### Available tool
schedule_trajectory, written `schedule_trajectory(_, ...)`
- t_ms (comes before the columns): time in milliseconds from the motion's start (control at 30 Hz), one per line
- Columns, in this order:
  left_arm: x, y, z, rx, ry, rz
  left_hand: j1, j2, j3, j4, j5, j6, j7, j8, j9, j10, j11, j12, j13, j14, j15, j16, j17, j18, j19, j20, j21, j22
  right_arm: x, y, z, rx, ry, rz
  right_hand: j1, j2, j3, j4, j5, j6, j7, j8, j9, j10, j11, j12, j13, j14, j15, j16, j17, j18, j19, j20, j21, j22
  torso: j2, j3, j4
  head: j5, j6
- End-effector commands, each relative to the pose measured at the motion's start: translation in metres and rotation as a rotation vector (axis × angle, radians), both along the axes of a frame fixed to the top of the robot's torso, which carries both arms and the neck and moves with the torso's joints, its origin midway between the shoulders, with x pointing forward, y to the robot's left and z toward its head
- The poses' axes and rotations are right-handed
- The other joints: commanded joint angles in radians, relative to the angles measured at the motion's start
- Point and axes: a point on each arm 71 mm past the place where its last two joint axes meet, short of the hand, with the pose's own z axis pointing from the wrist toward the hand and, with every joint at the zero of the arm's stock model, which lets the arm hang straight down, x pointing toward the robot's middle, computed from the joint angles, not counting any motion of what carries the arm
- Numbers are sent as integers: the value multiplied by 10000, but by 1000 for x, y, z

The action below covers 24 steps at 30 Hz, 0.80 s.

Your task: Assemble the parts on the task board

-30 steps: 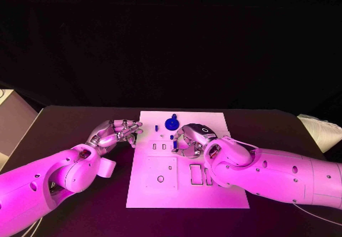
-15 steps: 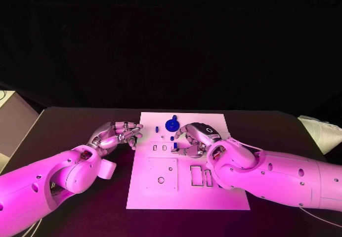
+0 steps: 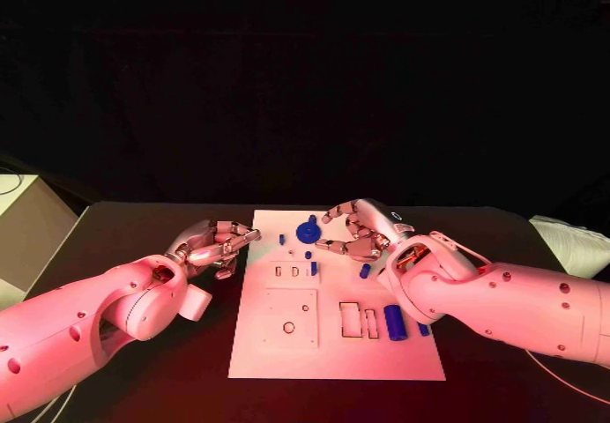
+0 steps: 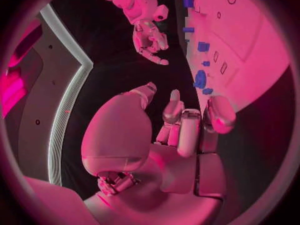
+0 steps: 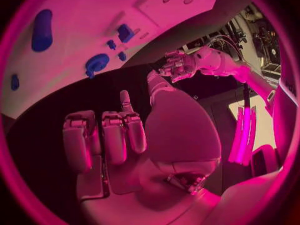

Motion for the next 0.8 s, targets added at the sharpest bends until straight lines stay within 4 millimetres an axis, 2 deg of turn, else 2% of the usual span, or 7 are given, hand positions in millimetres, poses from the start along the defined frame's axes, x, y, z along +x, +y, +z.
schedule_trajectory(33, 4, -8, -1, 1953, 302, -456, -188, -7, -201, 239, 10, 37, -137, 405, 289, 538, -79, 664, 825, 750, -83, 222, 1919, -264, 386, -66, 376, 701, 6, -13, 9, 1223, 193, 64, 170, 38, 124, -5, 123, 41, -39, 35, 15, 755, 74, -51, 2378, 905, 66, -39, 1964, -189, 1007, 65, 5, 2527, -265, 69, 57, -29, 4)
schedule_trajectory(267, 24, -25, 11, 4069, 1258, -840, -1299, 401, -725, 314, 15, 41, -381, 1176, 1008, 1301, -297, 1313, 1779, 1073, -279, 488, 2628, -439, 929, -245, 842, 1665, 29, -49, 21, 2019, 1121, -908, 264, 49, 187, 5, 280, 170, -76, 137, 57, 794, 41, -8, 2412, 913, 43, -24, 2000, -197, 1018, 50, 35, 2555, -557, 156, 5, 5, -126)
schedule_trajectory(333, 30, -32, 13, 4771, 1602, -1020, -1372, 463, -739, 312, 16, 42, -420, 1268, 1110, 1373, -332, 1358, 1856, 1073, -311, 488, 2628, -469, 1019, -277, 910, 1824, 36, -59, 22, 2238, 1444, -1205, 234, 44, 195, 17, 541, 242, -106, 222, 108, 800, 14, -1, 2417, 916, 19, -20, 2009, -199, 1020, 31, 42, 2562, -617, 184, -19, -14, -169)
schedule_trajectory(400, 38, -42, 17, 5635, 1828, -1222, -1397, 488, -739, 303, 20, 51, -446, 1331, 1179, 1415, -355, 1383, 1901, 1073, -332, 488, 2628, -484, 1063, -297, 945, 1902, 42, -70, 22, 2449, 1744, -1498, 77, 37, 5, 8, 1407, 207, -123, 287, 187, 796, -4, -5, 2414, 915, 4, -22, 2006, -198, 1018, 2, 36, 2557, -721, 215, -47, -38, -230)
schedule_trajectory(467, 44, -51, 19, 6375, 1932, -1419, -1371, 492, -689, 298, 25, 90, -494, 1444, 1307, 1447, -398, 1392, 1923, 1073, -368, 488, 2628, -493, 1093, -330, 969, 1952, 46, -76, 22, 2560, 1915, -1683, 68, 44, -26, 6, 1472, 203, -123, 296, 198, 796, -5, -4, 2414, 917, -2, -17, 2017, -198, 1019, 4, 39, 2559, -778, 242, -45, -54, -261)
schedule_trajectory(600, 54, -67, 19, 7803, 1875, -1771, -1415, 314, -543, 312, 24, 78, -549, 1574, 1517, 1448, -451, 1366, 1902, 1073, -422, 488, 2628, -502, 1116, -381, 989, 1997, 52, -82, 20, 2620, 2153, -1882, 84, 76, -90, -4, 1688, 152, -118, 309, 231, 780, -2, -20, 2402, 915, -1, -22, 2007, -193, 1012, 1, 18, 2541, -889, 346, -66, -50, -226)
schedule_trajectory(800, 64, -90, 11, 9171, 1908, -2314, -2109, -10, -602, 340, 18, 42, -619, 1813, 1943, 1378, -511, 1273, 1791, 1073, -479, 488, 2628, -506, 1115, -438, 988, 2014, 59, -84, 17, 2579, 2369, -2035, 169, 41, -157, -19, 1906, 79, -106, 315, 264, 745, 8, -57, 2373, 913, 5, -27, 1998, -184, 1001, 5, -12, 2515, -1027, 449, -83, -126, -318)
